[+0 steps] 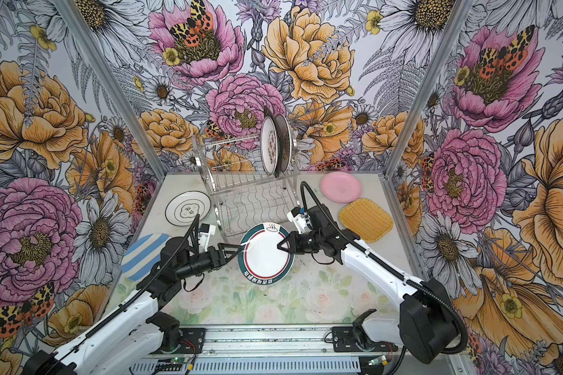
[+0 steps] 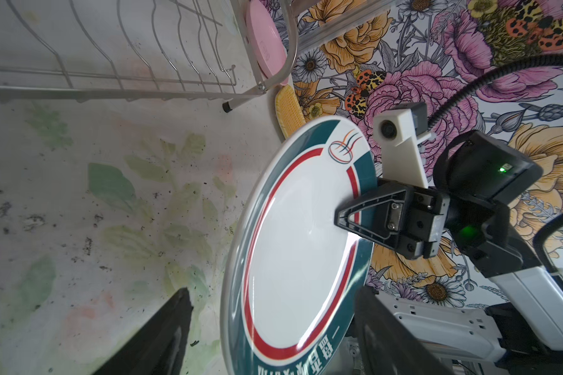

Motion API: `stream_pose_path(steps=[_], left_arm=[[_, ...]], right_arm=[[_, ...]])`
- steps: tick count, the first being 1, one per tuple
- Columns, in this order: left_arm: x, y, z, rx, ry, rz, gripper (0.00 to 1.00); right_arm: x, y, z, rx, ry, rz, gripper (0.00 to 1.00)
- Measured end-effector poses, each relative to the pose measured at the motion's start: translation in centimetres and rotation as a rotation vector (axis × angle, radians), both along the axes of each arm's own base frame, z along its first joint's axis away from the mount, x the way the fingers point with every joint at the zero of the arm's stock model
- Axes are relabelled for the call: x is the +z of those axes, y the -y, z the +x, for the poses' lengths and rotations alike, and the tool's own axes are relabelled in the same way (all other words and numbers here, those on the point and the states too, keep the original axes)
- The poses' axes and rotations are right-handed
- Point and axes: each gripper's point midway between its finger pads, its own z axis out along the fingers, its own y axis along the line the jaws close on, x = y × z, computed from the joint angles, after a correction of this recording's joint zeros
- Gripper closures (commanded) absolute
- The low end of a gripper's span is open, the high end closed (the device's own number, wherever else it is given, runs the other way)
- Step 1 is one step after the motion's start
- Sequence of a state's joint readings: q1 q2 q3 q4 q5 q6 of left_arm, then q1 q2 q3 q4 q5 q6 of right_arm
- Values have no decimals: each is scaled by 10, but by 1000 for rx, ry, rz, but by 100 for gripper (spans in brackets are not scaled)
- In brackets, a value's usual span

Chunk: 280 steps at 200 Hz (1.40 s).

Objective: Load the plates into the dish rack
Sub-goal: 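Lift the green-rimmed plate with the right gripper while the left releases it, then carry the green-rimmed plate with the right gripper over the dish rack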

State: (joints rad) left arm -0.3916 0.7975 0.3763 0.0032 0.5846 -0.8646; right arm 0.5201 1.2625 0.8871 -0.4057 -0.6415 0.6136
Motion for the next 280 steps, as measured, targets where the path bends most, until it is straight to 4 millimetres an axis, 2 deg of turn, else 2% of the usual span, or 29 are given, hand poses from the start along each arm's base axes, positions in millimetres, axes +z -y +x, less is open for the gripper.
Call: stream_pose_path(steps=[25, 41, 91, 135, 164, 191, 219, 249, 280], left_arm=[[0, -10, 4, 38, 4, 41, 10], [-3, -15, 6, 65, -6, 80, 8], [-16, -30, 17, 149, -27, 202, 5], [-26, -31, 22, 167, -39, 261, 2], [-26, -31, 24, 176, -36, 274, 1], [-26, -30, 25, 180, -30, 280, 1], [-26, -28, 24, 178, -25, 283, 1], [-25, -27, 23, 177, -20, 288, 1], [-23, -25, 22, 180, -9, 290, 1]], right_arm=[[8, 14, 2, -65, 45, -67, 100], [23, 22, 5, -99, 91, -116, 100], [105, 31, 11, -159, 320, -213, 100], [169, 38, 3, -177, 459, -251, 100], [210, 41, 8, -208, 535, -263, 100], [248, 40, 24, -258, 621, -278, 100], [278, 33, 47, -305, 703, -314, 100], [309, 16, 79, -366, 813, -360, 100], [328, -5, 107, -428, 904, -412, 100]])
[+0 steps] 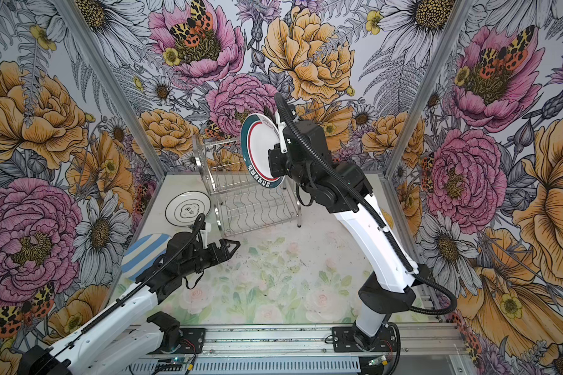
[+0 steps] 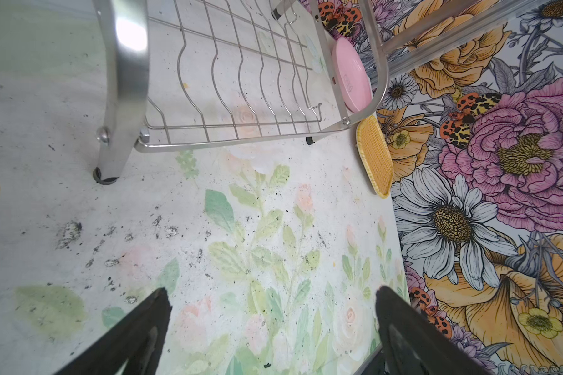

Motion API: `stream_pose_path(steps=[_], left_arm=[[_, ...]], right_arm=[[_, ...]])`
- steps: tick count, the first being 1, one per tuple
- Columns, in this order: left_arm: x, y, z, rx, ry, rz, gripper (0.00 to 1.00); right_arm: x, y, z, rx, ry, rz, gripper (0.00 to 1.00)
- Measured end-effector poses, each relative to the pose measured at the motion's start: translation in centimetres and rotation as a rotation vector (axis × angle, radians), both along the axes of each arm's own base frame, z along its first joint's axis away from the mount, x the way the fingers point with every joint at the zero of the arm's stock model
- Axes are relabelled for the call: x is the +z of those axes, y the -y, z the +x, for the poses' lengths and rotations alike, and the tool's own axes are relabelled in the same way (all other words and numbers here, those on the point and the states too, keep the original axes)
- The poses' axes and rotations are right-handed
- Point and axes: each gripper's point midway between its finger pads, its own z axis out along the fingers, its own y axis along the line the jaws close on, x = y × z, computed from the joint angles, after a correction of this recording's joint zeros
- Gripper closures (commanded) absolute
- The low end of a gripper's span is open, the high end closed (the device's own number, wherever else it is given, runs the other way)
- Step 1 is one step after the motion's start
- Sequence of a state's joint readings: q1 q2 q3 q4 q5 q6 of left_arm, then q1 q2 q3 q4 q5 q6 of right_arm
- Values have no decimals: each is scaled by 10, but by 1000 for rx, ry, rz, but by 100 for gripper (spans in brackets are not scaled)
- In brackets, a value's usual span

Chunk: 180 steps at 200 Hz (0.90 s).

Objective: Load the plates into the dish rack
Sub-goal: 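Carry the green-rimmed plate with the right gripper over the dish rack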

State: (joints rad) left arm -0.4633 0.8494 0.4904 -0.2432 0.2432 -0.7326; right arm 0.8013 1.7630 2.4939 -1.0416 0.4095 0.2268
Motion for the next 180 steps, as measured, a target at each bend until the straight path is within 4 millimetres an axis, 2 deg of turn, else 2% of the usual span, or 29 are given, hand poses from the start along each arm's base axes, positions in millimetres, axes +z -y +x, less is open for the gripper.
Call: stream_pose_path(steps=[33, 88, 180], left_arm=[[3, 2, -2, -1, 15, 1, 1], [5, -1, -1, 21, 16, -6, 1], [3, -2, -1, 30, 14, 0, 1]], right_arm=[[-1, -16, 32, -87, 58, -46, 100], [-36, -34, 75, -209, 81, -153, 100], [-43, -45, 106, -301, 168, -202, 100]])
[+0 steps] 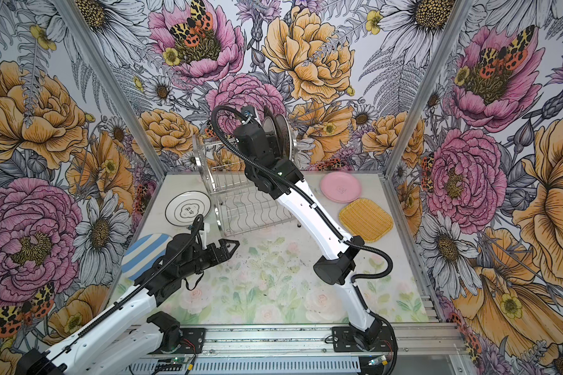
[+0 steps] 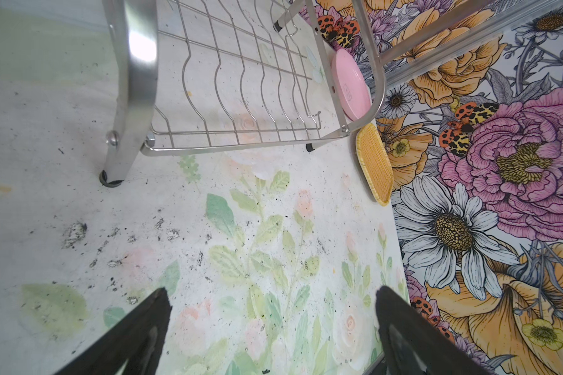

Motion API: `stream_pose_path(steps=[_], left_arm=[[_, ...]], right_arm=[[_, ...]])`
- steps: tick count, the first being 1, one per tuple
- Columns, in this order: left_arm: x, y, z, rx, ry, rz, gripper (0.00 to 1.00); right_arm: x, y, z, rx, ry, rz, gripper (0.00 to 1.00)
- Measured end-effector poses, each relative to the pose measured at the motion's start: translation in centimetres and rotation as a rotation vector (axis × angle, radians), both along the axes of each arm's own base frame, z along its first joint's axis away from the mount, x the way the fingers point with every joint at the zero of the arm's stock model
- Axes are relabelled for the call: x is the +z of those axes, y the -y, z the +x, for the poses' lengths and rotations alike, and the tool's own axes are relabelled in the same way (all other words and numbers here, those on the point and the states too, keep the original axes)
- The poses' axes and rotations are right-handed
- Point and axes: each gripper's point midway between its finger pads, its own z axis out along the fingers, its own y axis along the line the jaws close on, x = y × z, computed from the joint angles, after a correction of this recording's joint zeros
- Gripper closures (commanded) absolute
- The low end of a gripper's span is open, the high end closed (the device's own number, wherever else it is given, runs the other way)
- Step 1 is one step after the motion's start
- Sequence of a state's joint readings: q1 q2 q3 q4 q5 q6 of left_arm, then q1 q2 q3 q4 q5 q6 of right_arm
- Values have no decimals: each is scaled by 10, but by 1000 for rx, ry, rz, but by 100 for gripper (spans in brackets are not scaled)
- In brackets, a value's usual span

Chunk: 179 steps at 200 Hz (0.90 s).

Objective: Load the plates into the dish rack
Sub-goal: 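Carry the green-rimmed plate with the right gripper over the dish rack, then lower the green-rimmed plate into a rack slot beside the other plates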

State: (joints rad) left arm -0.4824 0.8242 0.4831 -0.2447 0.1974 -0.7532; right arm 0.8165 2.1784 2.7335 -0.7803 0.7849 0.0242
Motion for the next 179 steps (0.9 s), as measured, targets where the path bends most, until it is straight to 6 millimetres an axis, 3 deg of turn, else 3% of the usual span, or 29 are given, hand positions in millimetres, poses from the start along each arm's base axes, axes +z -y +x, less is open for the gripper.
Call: stream_pose_path(steps=[69, 179], left_arm=[[1, -1, -1, 5, -1, -4, 1], [0, -2, -2, 8, -6, 1, 1]], right_arm=[[-16, -3, 14, -19, -10, -29, 100], [-29, -6, 19, -26, -27, -52, 100]])
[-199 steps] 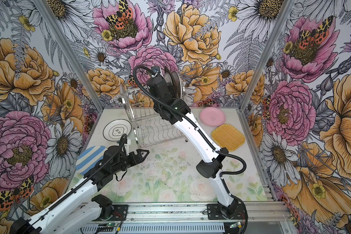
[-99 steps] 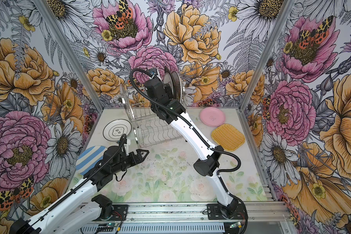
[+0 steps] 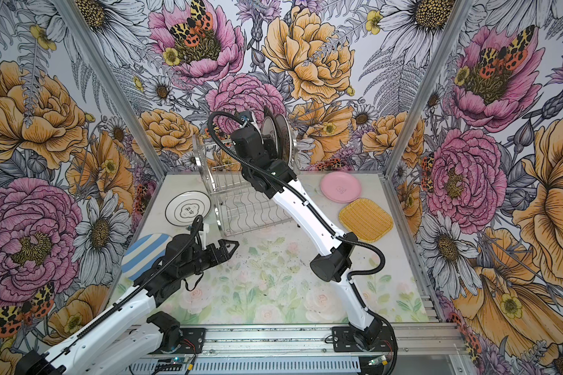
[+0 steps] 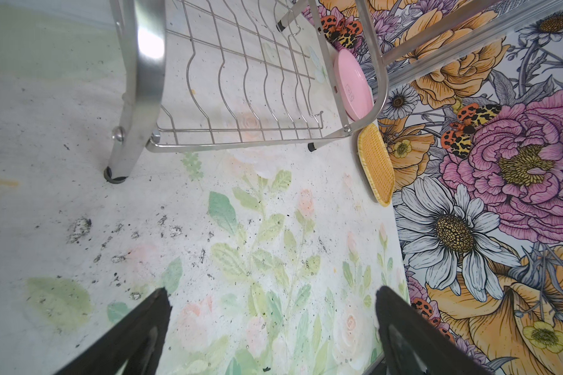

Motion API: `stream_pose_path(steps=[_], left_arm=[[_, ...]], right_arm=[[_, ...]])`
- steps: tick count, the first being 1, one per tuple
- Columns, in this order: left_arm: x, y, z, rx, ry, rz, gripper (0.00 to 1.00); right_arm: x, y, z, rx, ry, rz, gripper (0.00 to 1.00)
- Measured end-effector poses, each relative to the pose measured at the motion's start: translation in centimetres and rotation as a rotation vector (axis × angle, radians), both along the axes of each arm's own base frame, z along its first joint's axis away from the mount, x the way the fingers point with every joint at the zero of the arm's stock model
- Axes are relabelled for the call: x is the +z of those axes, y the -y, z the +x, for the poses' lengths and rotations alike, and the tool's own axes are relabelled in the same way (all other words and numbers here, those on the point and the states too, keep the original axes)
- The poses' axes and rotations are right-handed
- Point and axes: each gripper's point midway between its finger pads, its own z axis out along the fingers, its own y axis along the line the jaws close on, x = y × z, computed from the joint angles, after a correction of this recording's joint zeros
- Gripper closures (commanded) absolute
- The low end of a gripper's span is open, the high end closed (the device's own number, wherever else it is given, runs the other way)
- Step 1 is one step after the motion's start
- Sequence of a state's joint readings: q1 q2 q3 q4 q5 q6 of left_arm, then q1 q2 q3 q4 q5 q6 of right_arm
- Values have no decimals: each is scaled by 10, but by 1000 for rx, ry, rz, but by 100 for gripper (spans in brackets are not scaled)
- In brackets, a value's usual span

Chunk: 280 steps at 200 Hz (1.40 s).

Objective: Load the plates into the dish rack
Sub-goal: 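Lower the green-rimmed plate into a rack slot beside the other plates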

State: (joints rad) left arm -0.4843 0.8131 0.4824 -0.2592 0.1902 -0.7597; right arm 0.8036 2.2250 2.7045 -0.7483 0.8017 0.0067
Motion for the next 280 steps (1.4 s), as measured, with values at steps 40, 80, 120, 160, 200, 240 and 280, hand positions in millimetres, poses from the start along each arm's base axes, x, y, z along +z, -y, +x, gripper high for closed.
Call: stream_pose_path(steps=[40, 80, 120, 160, 200, 240, 280], left_arm=[[0, 0, 0, 0, 0, 0, 1], [-2, 0, -1, -2, -6, 3, 1], [-3, 0, -2, -2, -7, 4, 1], [-3, 0, -2, -2, -7, 4, 1], [-3, 0, -1, 0, -7, 5, 1], [-3, 0, -2, -1, -6, 6, 1], [-3, 0, -1, 1, -6, 7, 1]], right_arm=[[-17, -2, 4, -11, -27, -30, 100], [-21, -3, 6, -20, -28, -26, 100], [-22, -3, 6, -22, -26, -25, 100], [-22, 8, 11, -40, -29, -18, 95], [-22, 10, 13, -43, -31, -15, 80], [-21, 12, 12, -44, -31, -15, 70], [-13, 14, 8, -41, -22, -8, 63]])
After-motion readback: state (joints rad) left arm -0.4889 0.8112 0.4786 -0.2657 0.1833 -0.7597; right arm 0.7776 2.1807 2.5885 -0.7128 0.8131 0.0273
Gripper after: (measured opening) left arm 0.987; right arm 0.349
